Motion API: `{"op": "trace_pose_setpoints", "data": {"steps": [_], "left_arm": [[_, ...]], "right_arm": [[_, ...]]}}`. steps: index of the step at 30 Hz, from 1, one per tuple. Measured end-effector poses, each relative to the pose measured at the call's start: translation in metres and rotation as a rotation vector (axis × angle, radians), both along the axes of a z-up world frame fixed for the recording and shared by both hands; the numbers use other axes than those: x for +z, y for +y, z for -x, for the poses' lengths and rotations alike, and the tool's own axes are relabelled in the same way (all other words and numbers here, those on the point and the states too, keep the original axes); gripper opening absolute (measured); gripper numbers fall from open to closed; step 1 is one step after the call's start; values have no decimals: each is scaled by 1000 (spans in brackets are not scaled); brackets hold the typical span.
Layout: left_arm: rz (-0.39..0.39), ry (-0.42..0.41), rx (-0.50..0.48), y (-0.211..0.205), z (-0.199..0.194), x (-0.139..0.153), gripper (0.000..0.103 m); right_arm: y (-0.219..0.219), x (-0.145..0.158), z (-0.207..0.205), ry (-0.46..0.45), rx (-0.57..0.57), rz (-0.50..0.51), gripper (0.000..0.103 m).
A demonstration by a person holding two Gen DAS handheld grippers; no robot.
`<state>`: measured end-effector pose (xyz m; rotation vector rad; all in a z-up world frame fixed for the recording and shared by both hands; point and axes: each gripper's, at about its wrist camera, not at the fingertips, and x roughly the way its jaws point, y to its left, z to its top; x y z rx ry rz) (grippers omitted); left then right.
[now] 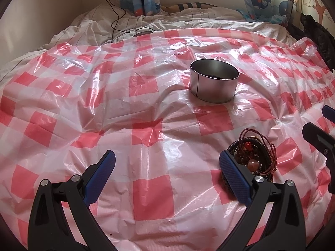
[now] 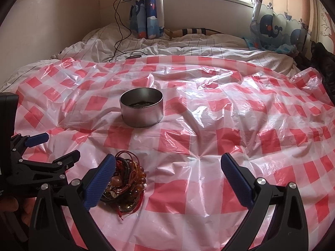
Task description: Organize jewelry
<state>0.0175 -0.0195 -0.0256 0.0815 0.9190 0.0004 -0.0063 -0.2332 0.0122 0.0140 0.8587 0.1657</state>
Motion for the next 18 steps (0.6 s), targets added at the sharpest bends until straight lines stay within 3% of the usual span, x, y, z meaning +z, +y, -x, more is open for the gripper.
{"op": "trace_pose_setpoints", "data": {"steps": [12,18], "left_arm": [[6,-11,0,-2,-6,0,96],[52,-39,33,10,-25,7,95]], "right_arm": [[2,2,-2,-4,30,-13,96],[-1,-5,-18,-6,210,12,96]]}}
